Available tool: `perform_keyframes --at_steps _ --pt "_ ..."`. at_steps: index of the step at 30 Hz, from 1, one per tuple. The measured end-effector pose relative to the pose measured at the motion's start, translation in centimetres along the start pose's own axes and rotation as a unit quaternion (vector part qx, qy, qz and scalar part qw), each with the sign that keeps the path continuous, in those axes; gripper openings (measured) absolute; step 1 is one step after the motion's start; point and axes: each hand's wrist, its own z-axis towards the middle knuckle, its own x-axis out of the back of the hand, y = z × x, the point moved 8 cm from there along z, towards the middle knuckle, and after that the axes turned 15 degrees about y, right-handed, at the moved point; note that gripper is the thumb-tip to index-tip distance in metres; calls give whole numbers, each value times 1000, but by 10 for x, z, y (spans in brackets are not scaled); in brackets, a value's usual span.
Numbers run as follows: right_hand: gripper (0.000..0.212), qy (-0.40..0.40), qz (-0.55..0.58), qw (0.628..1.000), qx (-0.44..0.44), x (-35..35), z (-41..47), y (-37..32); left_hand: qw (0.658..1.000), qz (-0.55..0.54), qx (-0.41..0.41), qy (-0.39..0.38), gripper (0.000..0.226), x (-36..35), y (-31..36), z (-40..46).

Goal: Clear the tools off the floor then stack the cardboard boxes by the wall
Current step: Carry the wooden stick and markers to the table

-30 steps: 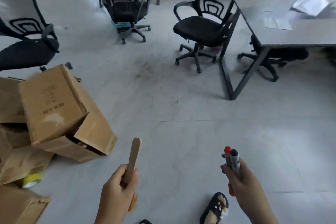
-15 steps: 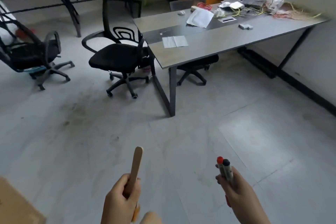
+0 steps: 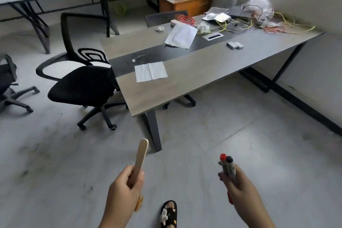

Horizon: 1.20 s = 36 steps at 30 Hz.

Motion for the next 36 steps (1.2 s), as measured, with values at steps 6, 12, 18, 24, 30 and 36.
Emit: perform_keyframes --at_steps 6,12,18,24,30,36 --pt "22 7 8 1000 -5 7 115 -35 999 17 2 -50 16 -85 58 79" --pt "15 -24 -23 999 -18 25 256 -38 999 14 33 -10 13 -184 107 147" --pt "14 -59 -73 995 15 60 416 -71 999 -18 42 16 12 -291 174 202" --pt "8 -130 -148 980 34 35 551 -113 999 9 21 23 18 -364 212 283" --pt "5 -168 -256 945 118 -30 683 -150 996 49 -32 65 19 -422 243 400" --pt "43 -127 -361 907 176 -94 790 -177 990 128 -45 28 19 -498 265 501"
